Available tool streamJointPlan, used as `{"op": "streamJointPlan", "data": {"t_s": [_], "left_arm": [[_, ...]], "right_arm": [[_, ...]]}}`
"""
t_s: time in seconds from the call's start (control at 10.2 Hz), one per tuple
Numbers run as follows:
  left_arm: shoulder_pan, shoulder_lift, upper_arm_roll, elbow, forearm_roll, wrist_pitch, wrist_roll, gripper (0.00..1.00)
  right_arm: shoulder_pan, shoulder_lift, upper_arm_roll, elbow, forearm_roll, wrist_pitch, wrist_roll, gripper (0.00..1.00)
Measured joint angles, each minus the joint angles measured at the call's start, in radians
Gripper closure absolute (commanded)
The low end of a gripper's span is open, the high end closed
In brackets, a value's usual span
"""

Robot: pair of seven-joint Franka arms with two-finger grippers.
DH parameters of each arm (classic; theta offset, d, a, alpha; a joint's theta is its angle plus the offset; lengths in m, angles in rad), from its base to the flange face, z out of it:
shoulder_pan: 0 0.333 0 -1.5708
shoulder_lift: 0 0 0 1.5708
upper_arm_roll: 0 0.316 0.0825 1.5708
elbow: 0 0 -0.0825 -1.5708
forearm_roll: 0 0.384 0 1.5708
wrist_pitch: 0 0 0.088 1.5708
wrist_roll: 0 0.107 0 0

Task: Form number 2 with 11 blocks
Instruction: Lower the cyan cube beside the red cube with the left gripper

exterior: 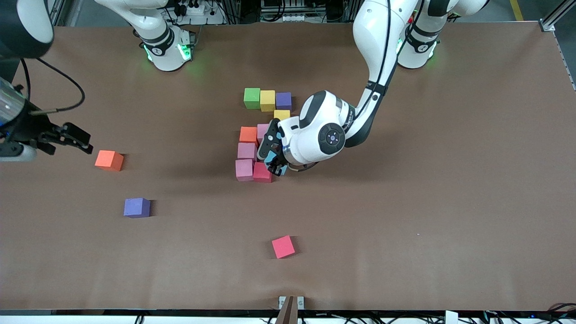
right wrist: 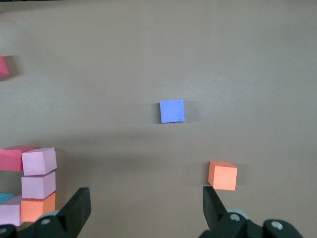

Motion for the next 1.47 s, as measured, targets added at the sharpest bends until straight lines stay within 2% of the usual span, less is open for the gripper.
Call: {"op": "streamJointPlan", "data": {"t_s": [0.2, 0.59, 0.88, 1.47], "left_arm": [[0.028, 0.000, 0.008, -0.027, -0.109, 0.000, 0.026, 0.55], [0.053, 0.001, 0.012, -0.099, -0.273, 0.001, 0.046, 0.55], [0.056, 0.001, 0.012, -0.150, -0.338, 0.003, 0.055, 0.53], [0.064, 0.005, 0.013, -0.166, -0.430, 0.003, 0.088, 0.50]], "right_arm": [[-0.002, -0.031, -0.012, 0.006, 0.001, -0.056, 0.000, 0.00], [0.007, -0.033, -0.025, 0.013, 0.002, -0.081, -0.001, 0.00], [0.025, -0.026, -0.024, 0.009, 0.003, -0.085, -0.001, 0.00], [0.026, -0.026, -0.038, 0.012, 0.002, -0.082, -0.001, 0.00]]}}
